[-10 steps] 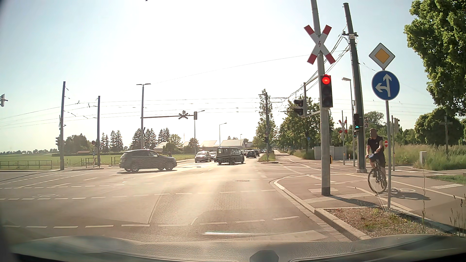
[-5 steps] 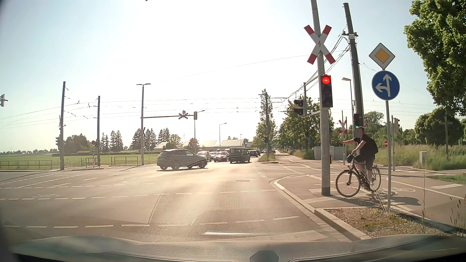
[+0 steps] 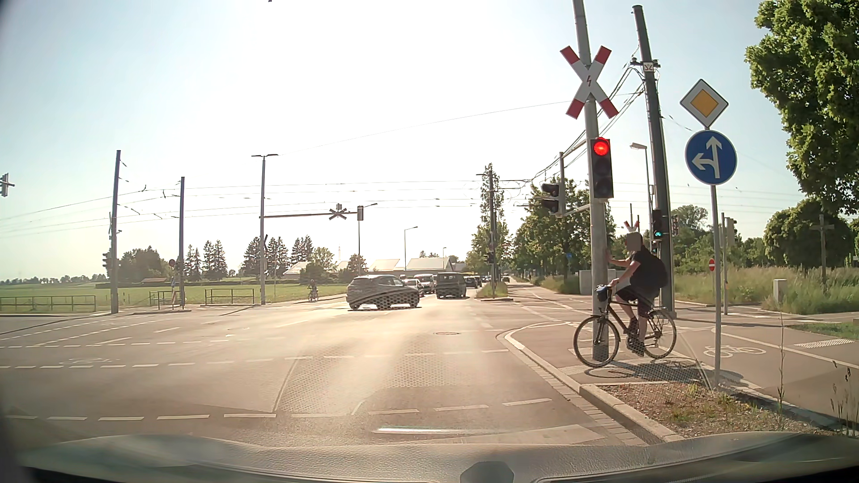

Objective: Follow the waypoints while adhering to traffic rules and regulations

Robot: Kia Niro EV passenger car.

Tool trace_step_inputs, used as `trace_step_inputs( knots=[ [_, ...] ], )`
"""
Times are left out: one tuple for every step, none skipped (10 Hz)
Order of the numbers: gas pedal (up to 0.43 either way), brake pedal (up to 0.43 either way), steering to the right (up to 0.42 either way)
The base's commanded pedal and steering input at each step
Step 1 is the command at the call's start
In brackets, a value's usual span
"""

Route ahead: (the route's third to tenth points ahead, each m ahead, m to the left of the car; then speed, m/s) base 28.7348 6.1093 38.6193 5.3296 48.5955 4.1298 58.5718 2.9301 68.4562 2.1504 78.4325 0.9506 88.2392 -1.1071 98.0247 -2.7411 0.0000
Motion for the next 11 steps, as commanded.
trace_step_inputs(
  knots=[
    [0.0, 0.317, -0.021],
    [0.0, 0.317, -0.02],
    [0.0, 0.317, -0.02],
    [0.0, 0.317, -0.02],
    [0.0, 0.317, -0.02],
    [0.0, 0.317, -0.021],
    [0.0, 0.317, -0.02],
    [0.0, 0.317, -0.02],
    [0.0, 0.317, -0.02],
    [0.0, 0.317, -0.021],
    [0.0, 0.317, -0.021]
  ],
)
